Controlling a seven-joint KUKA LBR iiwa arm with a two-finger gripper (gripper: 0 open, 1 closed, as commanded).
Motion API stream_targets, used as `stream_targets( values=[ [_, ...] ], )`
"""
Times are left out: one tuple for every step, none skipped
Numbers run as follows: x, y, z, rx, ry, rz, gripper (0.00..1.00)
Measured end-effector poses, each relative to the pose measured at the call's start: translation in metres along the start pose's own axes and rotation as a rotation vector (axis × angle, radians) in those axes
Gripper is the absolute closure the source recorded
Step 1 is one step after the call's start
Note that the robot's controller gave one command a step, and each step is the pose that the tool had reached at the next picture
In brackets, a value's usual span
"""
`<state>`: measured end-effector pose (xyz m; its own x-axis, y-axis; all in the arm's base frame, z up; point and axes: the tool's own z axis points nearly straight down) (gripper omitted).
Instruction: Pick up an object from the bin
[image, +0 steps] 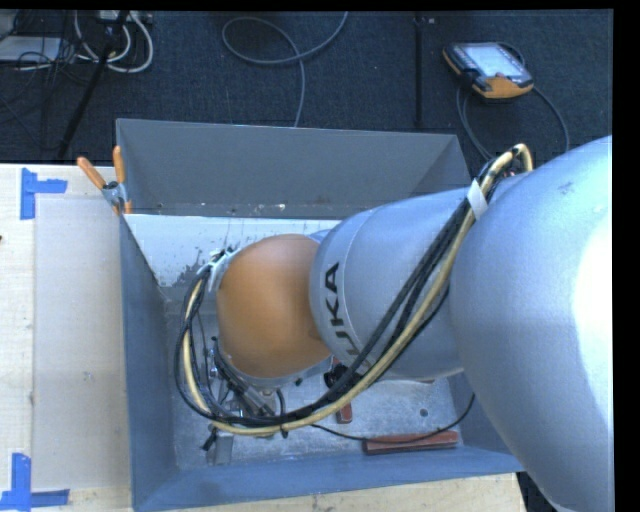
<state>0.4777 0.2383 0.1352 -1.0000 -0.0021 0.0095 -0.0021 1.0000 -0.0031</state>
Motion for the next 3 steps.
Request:
stream_targets(
  values=[
    [-0.002,-0.001,-0.004,-0.002,-0.007,0.004,0.0],
    [-0.015,-0.056,0.023,-0.003,-0.009,-0.029,0.0],
    [-0.028,-0.092,0.037,0.001,-0.007,-0.113,0.0]
  ],
)
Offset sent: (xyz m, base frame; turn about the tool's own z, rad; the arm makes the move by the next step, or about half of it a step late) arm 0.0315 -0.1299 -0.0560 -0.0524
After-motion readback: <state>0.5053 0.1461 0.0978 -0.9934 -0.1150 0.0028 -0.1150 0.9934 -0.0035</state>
